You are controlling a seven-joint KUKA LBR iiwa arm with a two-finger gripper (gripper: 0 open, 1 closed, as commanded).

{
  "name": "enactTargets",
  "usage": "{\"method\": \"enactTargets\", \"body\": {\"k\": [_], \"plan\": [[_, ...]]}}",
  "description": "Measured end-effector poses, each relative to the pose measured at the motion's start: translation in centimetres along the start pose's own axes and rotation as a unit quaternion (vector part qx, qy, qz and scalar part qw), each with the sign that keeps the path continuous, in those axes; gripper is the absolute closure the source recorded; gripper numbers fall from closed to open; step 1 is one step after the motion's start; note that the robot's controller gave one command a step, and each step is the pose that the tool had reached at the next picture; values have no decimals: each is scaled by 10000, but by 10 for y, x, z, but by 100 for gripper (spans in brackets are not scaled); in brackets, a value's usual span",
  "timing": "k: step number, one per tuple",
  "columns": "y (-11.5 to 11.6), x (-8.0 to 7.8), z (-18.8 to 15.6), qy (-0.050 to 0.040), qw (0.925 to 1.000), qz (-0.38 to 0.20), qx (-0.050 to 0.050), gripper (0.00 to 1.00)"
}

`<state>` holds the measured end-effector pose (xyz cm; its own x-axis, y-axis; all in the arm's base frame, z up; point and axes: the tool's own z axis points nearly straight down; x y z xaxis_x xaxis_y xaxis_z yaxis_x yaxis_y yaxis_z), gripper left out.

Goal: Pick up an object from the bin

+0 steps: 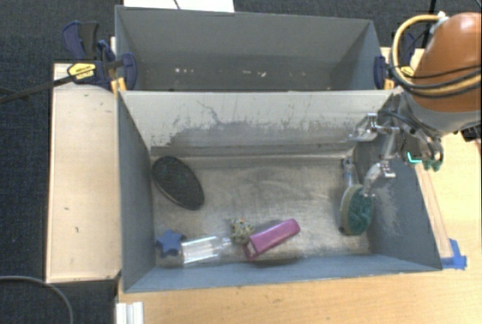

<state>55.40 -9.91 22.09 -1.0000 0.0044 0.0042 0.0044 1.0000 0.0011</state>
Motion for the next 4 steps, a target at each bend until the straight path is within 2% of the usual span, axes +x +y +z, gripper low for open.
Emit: {"method": "enactTargets", "body": {"k": [1, 2, 3, 4], "plan": [[0, -2, -4, -39, 10000, -26, 8, 100], [0, -2, -4, -39, 10000, -39, 8, 0], [-24, 37, 104, 2, 9935, -1142, 1, 0], [-51, 23, 149, -45, 9824, -1867, 4, 0]]}}
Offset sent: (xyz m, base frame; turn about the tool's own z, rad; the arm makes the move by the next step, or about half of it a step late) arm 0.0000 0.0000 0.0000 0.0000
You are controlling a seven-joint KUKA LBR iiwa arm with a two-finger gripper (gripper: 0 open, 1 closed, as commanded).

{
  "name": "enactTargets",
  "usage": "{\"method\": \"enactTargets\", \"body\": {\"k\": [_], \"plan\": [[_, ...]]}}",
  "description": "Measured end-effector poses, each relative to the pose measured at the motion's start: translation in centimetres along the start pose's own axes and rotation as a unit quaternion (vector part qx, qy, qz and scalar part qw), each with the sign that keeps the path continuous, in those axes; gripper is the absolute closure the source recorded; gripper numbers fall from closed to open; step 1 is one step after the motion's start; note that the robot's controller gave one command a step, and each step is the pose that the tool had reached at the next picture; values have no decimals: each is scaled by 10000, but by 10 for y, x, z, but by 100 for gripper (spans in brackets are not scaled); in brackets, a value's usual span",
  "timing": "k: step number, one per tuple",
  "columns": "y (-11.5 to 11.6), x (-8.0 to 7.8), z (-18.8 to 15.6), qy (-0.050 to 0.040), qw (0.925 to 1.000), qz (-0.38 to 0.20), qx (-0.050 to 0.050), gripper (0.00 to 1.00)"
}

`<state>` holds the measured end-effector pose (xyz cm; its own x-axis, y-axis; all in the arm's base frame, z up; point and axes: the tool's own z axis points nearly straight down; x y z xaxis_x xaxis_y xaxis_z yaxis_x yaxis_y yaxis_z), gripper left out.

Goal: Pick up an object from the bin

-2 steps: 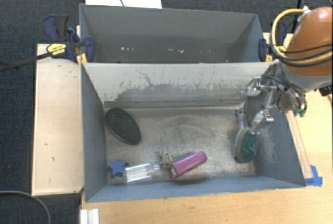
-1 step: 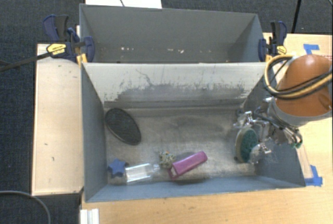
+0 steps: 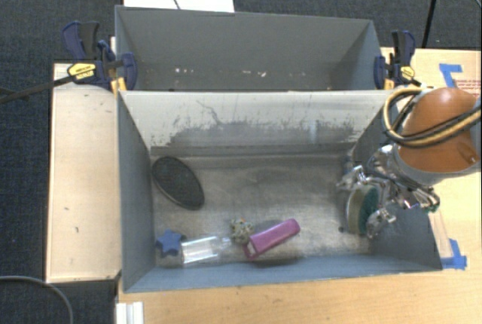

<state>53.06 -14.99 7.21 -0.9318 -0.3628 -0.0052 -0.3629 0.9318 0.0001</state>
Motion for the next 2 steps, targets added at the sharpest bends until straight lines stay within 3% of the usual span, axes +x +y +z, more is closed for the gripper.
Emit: {"method": "enactTargets", "body": {"k": [1, 2], "plan": [[1, -2, -2, -26, 10000, -28, 8, 100], [15, -13, -161, -20, 9999, -158, 30, 100]]}}
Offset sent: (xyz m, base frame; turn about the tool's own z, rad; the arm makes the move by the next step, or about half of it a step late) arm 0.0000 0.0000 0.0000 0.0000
